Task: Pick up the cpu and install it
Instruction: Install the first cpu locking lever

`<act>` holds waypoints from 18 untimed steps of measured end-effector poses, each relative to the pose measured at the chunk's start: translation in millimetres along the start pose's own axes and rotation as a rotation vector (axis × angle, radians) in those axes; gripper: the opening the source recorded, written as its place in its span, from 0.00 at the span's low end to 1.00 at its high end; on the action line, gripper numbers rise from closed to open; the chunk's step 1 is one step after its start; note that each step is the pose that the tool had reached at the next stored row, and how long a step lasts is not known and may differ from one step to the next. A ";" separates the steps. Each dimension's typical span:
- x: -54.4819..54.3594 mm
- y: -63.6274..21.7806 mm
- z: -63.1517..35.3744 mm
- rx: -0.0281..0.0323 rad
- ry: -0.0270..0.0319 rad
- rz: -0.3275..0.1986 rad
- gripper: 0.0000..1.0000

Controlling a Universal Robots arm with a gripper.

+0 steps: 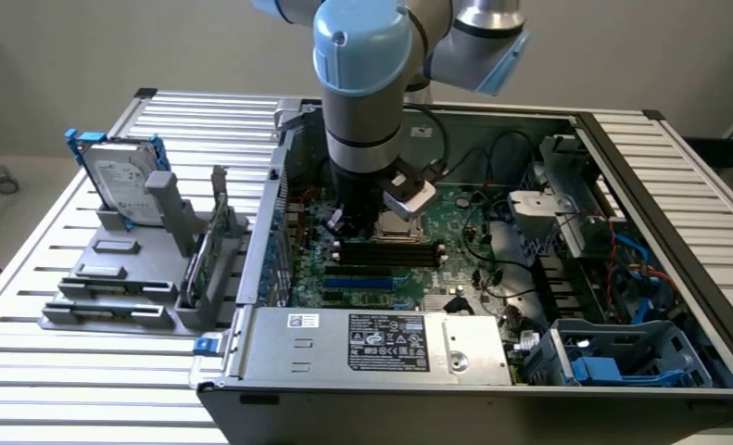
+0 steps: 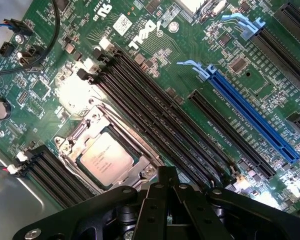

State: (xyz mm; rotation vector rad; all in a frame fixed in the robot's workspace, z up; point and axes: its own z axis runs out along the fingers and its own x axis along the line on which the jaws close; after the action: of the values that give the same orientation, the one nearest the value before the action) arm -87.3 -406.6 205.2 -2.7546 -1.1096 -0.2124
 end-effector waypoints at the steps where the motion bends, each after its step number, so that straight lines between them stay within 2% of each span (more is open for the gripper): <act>1: -0.3 -0.2 0.2 0.0002 0.0002 0.000 0.11; 9: -1.8 -0.9 2.7 0.0012 0.0008 0.000 0.11; 18: -1.9 -0.8 4.5 0.0099 0.0093 0.000 0.11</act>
State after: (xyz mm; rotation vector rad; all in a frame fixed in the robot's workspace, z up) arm -89.0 -406.4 200.6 -2.7422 -1.1052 -0.2188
